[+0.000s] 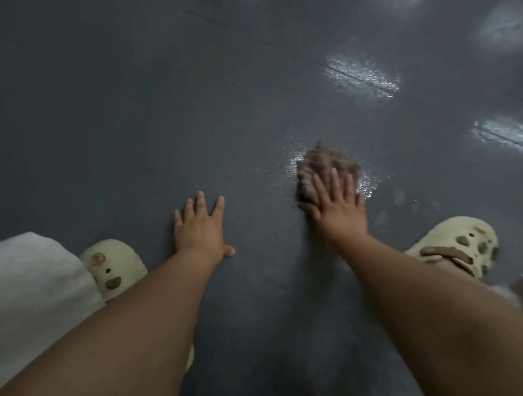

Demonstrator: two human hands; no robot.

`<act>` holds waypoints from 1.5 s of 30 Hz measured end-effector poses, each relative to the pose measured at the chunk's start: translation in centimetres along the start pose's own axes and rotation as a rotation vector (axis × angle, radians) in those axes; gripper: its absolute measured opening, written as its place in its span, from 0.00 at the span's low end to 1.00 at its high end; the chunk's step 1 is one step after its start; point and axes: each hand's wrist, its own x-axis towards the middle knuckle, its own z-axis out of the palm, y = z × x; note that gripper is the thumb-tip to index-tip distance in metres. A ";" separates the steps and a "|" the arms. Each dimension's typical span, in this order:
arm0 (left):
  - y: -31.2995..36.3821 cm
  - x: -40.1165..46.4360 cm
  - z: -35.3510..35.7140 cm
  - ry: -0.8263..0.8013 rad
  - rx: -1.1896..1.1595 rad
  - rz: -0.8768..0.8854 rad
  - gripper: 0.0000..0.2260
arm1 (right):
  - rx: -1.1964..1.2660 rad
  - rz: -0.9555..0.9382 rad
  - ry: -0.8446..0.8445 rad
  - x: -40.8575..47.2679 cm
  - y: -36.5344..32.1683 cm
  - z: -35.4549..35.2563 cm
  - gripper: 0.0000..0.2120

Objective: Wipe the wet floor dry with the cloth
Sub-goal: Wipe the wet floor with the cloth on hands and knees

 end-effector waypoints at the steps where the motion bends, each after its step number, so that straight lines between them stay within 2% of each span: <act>1: 0.6 -0.4 -0.3 -0.002 -0.013 0.020 0.47 | -0.005 0.028 -0.054 -0.3 1.2 -0.7 0.30; 4: 3.0 -1.6 -1.5 0.020 -0.064 0.095 0.47 | -0.046 0.002 -0.146 -1.8 2.3 -3.2 0.33; 11: 6.4 -3.6 -5.4 0.149 -0.123 0.279 0.47 | 0.005 -0.004 -0.039 -8.2 1.1 -5.5 0.29; 18: 9.3 -1.9 -3.9 0.073 -0.174 0.190 0.47 | 0.165 0.082 0.035 -6.2 1.4 -3.5 0.27; 25: 14.1 -0.3 -0.9 0.053 -0.116 0.156 0.53 | 0.135 -0.082 0.101 -1.3 1.1 -0.6 0.30; 29: 14.7 0.2 0.7 0.112 -0.092 0.116 0.54 | 0.137 -0.144 0.104 0.4 1.1 0.6 0.31; 34: 15.1 0.4 0.9 0.137 -0.096 0.090 0.54 | 0.106 -0.193 0.193 0.7 3.1 1.6 0.32; 37: 15.8 0.4 0.5 0.116 -0.087 0.076 0.55 | 0.112 -0.137 0.213 0.8 5.4 2.1 0.32; 45: 16.6 0.4 -0.2 0.039 -0.130 0.085 0.54 | 0.182 0.212 0.227 -1.7 15.1 3.2 0.33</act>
